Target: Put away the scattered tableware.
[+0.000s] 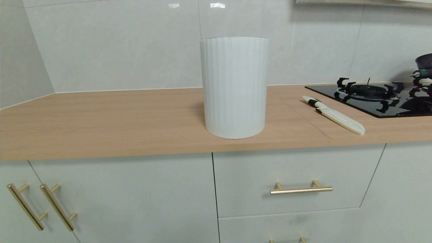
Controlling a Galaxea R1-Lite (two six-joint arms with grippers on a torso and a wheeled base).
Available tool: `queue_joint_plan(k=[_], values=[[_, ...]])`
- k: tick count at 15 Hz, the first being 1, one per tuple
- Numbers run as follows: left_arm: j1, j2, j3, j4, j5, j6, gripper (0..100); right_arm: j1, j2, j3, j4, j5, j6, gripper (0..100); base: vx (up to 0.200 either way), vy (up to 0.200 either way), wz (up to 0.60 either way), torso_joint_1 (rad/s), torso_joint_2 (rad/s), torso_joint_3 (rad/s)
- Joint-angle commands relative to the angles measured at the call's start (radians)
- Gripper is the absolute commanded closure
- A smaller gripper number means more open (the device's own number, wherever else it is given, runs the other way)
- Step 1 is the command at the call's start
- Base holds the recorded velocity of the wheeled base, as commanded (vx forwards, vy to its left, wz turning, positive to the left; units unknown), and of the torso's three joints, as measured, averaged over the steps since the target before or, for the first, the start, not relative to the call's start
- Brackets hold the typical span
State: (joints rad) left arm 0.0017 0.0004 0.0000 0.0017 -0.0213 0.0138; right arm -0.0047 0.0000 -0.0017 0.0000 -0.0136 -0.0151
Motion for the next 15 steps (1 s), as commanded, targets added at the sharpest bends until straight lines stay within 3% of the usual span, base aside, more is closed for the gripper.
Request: queue_joint_plan(k=[1,9,15], values=[[0.000,0.000,0.000,0.000,0.000,0.000,0,0.000,0.002,0.000,-0.002,0.000,0.000,0,0.000,0.000,0.00,0.000,0.00,0.000],[0.000,0.000,0.000,0.000,0.000,0.000,0,0.000,0.002,0.000,0.000,0.001,0.000,0,0.000,0.000,0.00,0.004,-0.02,-0.013],[0.000,0.000,0.000,0.000,0.000,0.000,0,0.000,0.002,0.000,0.000,0.001,0.000,0,0.000,0.000,0.00,0.114,-0.37,-0.272]])
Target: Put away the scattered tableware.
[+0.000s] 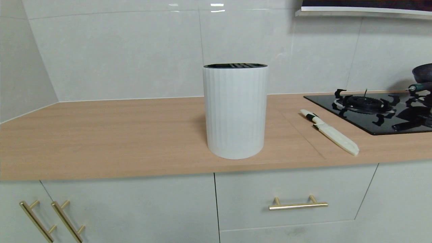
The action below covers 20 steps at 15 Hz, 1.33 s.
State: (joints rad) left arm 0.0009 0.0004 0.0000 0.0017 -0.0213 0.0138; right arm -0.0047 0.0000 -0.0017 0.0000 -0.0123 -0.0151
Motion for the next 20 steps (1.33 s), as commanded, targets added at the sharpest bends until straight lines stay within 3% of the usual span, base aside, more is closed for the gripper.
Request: queue_joint_plan(k=[1,20], values=[[0.001,0.000,0.000,0.000,0.000,0.000,0,0.000,0.002,0.000,0.000,0.000,0.000,0,0.000,0.000,0.00,0.173,-0.49,-0.290],[0.001,0.000,0.000,0.000,0.000,0.000,0,0.000,0.002,0.000,0.000,0.000,0.000,0,0.000,0.000,0.00,0.218,-0.50,-0.283]])
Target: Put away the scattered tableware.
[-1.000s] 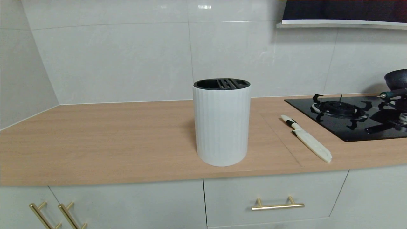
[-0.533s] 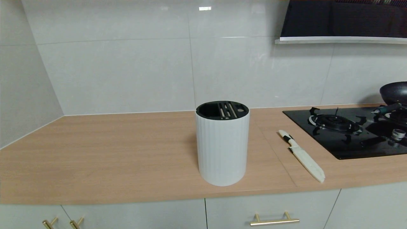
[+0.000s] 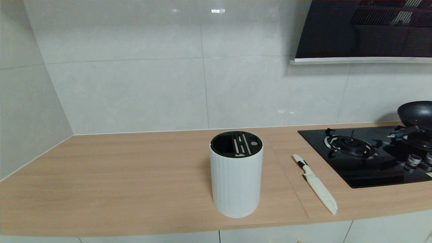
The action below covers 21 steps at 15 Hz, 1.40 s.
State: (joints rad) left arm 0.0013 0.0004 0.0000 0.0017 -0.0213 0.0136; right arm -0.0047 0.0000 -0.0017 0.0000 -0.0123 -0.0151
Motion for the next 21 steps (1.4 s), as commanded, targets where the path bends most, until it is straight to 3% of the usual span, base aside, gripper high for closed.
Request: queue_joint_plan(k=[1,11,21], values=[[0.000,0.000,0.000,0.000,0.000,0.000,0,0.000,0.002,0.000,0.000,0.000,0.000,0,0.000,0.000,0.00,0.261,-0.56,-0.295],[0.000,0.000,0.000,0.000,0.000,0.000,0,0.000,0.002,0.000,0.000,0.000,0.000,0,0.000,0.000,0.00,0.244,-0.52,-0.270],[0.000,0.000,0.000,0.000,0.000,0.000,0,0.000,0.002,0.000,0.000,0.000,-0.002,0,0.000,0.000,0.00,0.005,-0.01,-0.005]])
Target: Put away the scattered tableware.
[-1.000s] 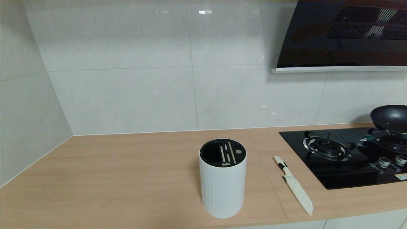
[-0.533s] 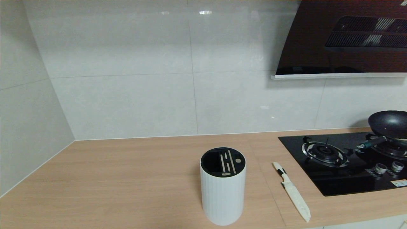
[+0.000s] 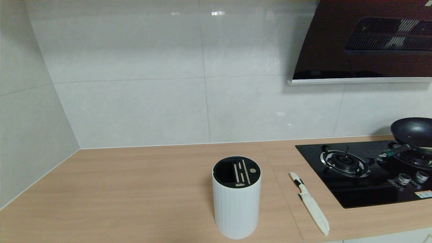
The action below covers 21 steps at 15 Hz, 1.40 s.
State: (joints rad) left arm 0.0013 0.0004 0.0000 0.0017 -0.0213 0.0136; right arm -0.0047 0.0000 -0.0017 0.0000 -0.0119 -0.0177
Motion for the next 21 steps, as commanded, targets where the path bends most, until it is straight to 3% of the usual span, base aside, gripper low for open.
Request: queue_joint_plan(k=[1,6,9,11,15,21], values=[[0.000,0.000,0.000,0.000,0.000,0.000,0,0.000,0.002,0.002,0.000,0.000,0.001,0,0.000,0.000,0.00,0.000,0.00,0.000],[0.000,0.000,0.000,0.000,0.000,0.000,0,0.000,0.002,-0.001,-0.002,-0.005,-0.005,0,0.000,0.000,0.00,0.000,0.00,0.000],[0.000,0.000,0.000,0.000,0.000,0.000,0,0.032,0.084,-0.178,0.011,0.040,0.031,0,0.000,0.000,0.00,0.000,0.00,0.000],[0.000,0.000,0.000,0.000,0.000,0.000,0,0.058,0.187,-0.201,0.011,0.072,0.031,0,0.000,0.000,0.00,0.000,0.00,0.000],[0.000,0.000,0.000,0.000,0.000,-0.001,0,0.066,0.658,-0.310,-0.008,0.096,0.028,0,0.000,0.000,0.00,0.000,0.00,0.000],[0.000,0.000,0.000,0.000,0.000,-0.001,0,0.111,1.310,-0.325,-0.284,0.096,0.012,0,0.000,0.000,0.00,0.000,0.00,0.000]])
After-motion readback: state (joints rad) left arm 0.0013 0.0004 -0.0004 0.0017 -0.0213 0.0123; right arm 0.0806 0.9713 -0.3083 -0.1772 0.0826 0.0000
